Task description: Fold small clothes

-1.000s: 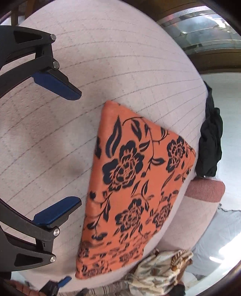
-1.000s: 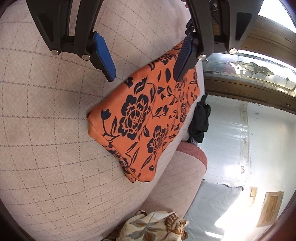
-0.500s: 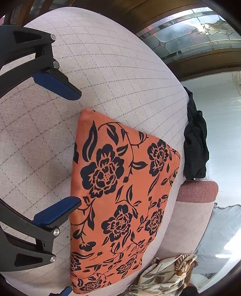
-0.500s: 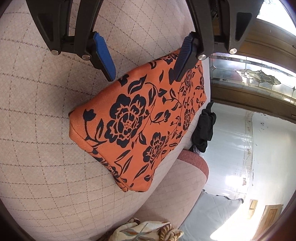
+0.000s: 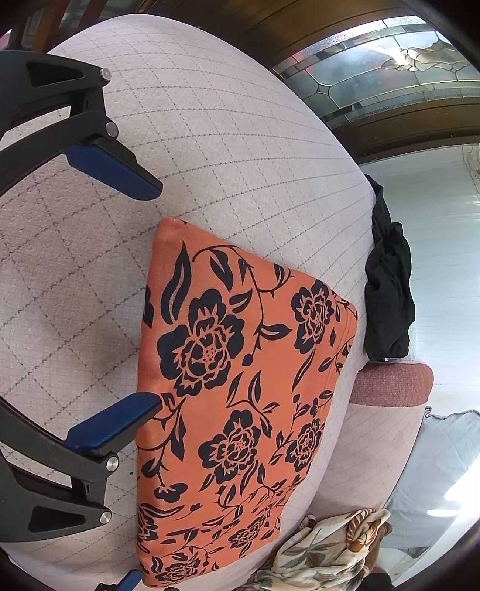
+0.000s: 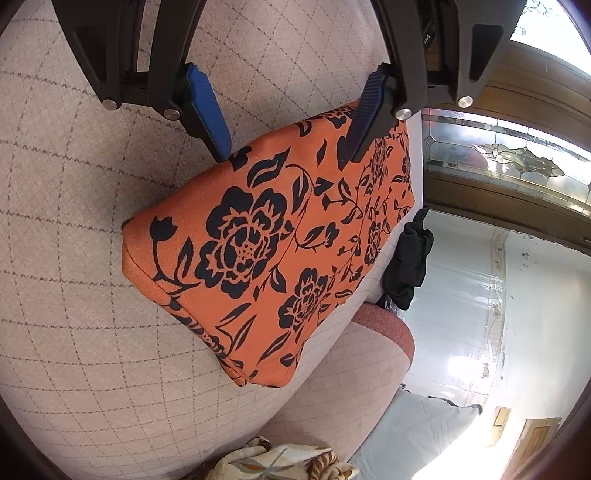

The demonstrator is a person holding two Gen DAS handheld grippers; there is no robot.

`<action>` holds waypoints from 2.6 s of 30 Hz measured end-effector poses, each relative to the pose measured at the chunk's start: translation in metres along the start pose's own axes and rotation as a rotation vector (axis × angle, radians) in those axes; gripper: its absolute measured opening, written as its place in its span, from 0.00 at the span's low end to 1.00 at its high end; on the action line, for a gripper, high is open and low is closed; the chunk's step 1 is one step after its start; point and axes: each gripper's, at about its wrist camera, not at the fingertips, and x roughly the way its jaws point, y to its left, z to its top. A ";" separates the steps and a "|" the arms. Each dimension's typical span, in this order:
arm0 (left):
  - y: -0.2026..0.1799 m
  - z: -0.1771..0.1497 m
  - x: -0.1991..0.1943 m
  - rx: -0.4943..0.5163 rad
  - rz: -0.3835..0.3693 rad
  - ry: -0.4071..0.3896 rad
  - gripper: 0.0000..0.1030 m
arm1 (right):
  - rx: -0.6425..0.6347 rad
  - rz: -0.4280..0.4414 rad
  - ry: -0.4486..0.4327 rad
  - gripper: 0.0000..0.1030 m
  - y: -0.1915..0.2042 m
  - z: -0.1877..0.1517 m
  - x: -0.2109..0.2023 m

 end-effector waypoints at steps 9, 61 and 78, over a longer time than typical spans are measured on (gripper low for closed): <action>0.000 0.000 0.001 -0.002 -0.002 0.003 1.00 | 0.008 -0.006 0.007 0.66 -0.004 0.002 0.002; -0.002 0.000 0.001 -0.007 -0.015 0.002 1.00 | 0.008 -0.017 0.016 0.66 -0.005 0.000 0.011; -0.005 0.000 0.001 -0.004 -0.026 0.005 1.00 | -0.003 -0.020 0.029 0.66 -0.005 0.000 0.017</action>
